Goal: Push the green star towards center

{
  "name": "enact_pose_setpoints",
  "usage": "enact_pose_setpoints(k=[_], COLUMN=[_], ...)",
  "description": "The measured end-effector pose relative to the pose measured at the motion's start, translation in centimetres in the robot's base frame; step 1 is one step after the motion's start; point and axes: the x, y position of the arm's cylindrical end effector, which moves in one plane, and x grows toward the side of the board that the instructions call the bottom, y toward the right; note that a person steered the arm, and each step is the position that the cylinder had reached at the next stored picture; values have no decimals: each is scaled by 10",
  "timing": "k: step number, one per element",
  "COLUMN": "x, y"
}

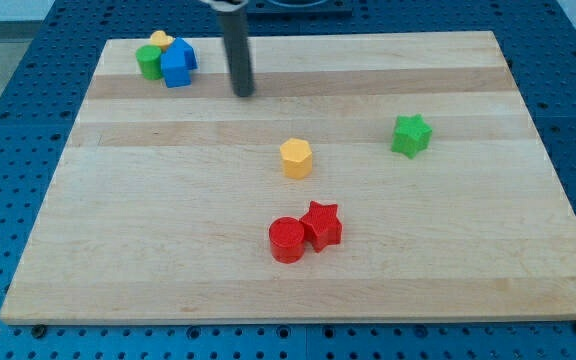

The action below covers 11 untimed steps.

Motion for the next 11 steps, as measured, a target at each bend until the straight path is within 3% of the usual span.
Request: enact_pose_setpoints(k=[3, 5, 7, 11], x=[26, 68, 105, 105], y=[187, 238, 205, 67])
